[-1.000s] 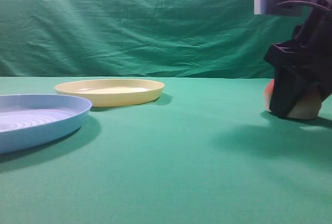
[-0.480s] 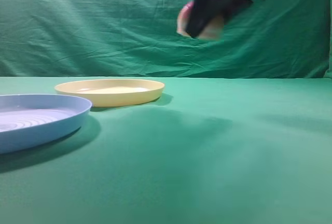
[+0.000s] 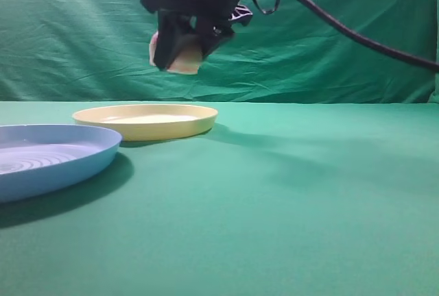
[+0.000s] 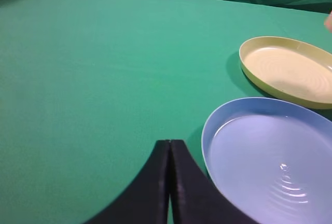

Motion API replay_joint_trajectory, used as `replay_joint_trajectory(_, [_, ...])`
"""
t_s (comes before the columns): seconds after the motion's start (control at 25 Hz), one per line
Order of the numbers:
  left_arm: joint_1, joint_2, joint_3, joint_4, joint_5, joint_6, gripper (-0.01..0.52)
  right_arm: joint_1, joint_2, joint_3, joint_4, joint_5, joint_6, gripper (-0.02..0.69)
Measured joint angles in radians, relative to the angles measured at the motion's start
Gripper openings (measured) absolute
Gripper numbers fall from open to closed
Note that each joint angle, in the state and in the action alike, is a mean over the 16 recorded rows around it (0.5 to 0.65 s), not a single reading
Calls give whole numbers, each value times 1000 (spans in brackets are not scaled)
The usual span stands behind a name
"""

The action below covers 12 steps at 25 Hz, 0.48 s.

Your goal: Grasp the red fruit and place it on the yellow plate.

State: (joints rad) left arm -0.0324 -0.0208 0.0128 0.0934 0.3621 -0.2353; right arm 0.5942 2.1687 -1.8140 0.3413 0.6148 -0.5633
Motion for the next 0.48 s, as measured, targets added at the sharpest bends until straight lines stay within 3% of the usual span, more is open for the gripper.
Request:
replay_joint_trajectory(0.08, [0, 0, 0, 0, 0, 0, 0, 0, 2, -31, 0, 25, 0, 574])
replay_joint_trajectory(0.16, [0, 0, 0, 0, 0, 0, 0, 0, -5, -58, 0, 55, 0, 522])
replay_joint_trajectory(0.48, [0, 0, 0, 0, 0, 0, 0, 0, -85, -124, 10, 200, 15, 206])
